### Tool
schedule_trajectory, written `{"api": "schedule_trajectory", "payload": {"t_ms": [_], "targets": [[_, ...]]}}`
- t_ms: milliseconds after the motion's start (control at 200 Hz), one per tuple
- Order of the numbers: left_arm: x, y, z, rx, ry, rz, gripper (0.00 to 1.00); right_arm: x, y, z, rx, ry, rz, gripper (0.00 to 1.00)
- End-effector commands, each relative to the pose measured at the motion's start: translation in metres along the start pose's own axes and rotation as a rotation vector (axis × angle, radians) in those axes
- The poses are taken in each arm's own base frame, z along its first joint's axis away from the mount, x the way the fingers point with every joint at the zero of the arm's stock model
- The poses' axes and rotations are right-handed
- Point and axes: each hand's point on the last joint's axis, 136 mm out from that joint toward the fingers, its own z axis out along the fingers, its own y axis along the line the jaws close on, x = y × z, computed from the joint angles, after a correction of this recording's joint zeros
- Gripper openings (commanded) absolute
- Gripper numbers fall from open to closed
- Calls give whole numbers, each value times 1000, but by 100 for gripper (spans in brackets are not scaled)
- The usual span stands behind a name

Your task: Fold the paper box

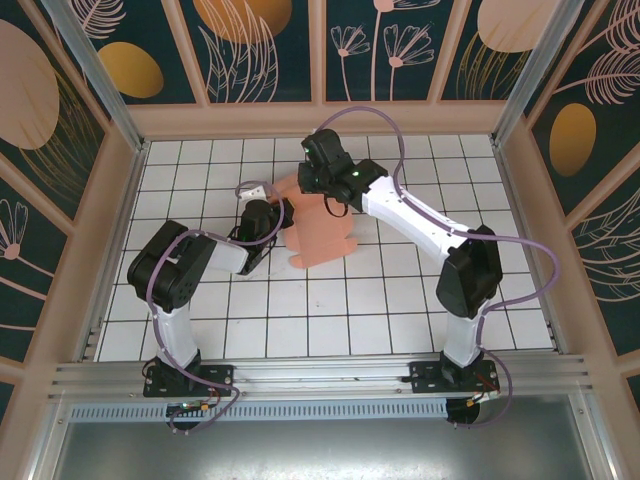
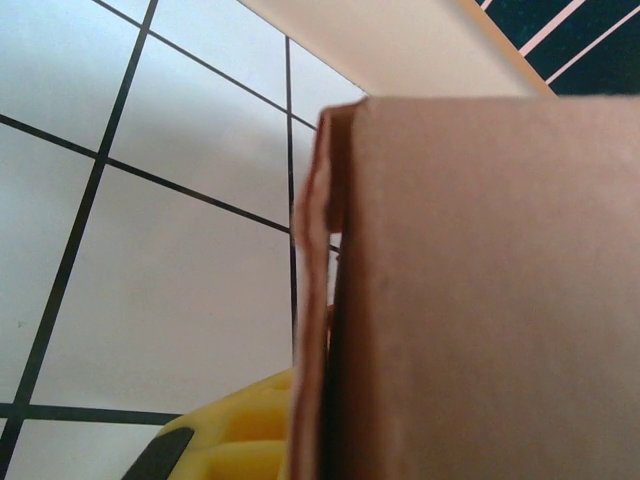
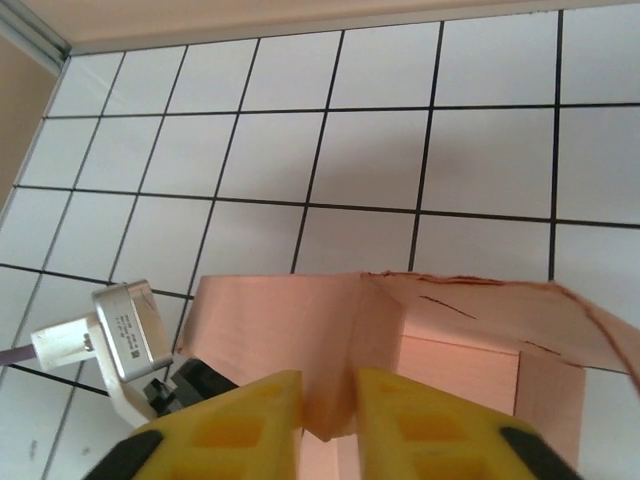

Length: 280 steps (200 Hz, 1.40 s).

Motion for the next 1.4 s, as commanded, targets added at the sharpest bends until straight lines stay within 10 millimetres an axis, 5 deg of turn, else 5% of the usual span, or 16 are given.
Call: {"api": "schedule_trajectory", "payload": {"t_ms": [0, 50, 200, 275, 345, 566, 761, 971, 1226, 1396], "targets": [[-12, -11, -6, 24, -38, 21, 0, -13, -1, -2, 12, -32, 22, 10], [-12, -11, -6, 24, -37, 21, 0, -13, -1, -2, 13, -30, 23, 0], [-12, -10, -6, 22, -37, 19, 0, -14, 0, -4, 7, -34, 20, 0], [-11, -9, -6, 20, -35, 16, 0, -18, 5, -10, -15, -58, 13, 34], [-11, -9, -6, 18, -35, 18, 0, -23, 13, -20, -54, -94, -10, 48], [-11, -7, -5, 0, -28, 26, 0, -34, 29, -70, -201, -243, -103, 59], [-10, -6, -5, -6, -22, 45, 0, -49, 2, -127, -249, -430, -87, 59], [-9, -20, -10, 61, -4, 85, 0, -39, -59, -113, -349, -326, 38, 60], [-5, -51, -22, 232, 24, 150, 0, -20, -71, -100, -433, -272, -170, 59], [-4, -59, -22, 271, 39, 157, 0, -3, -53, -99, -551, -220, -252, 57]]}}
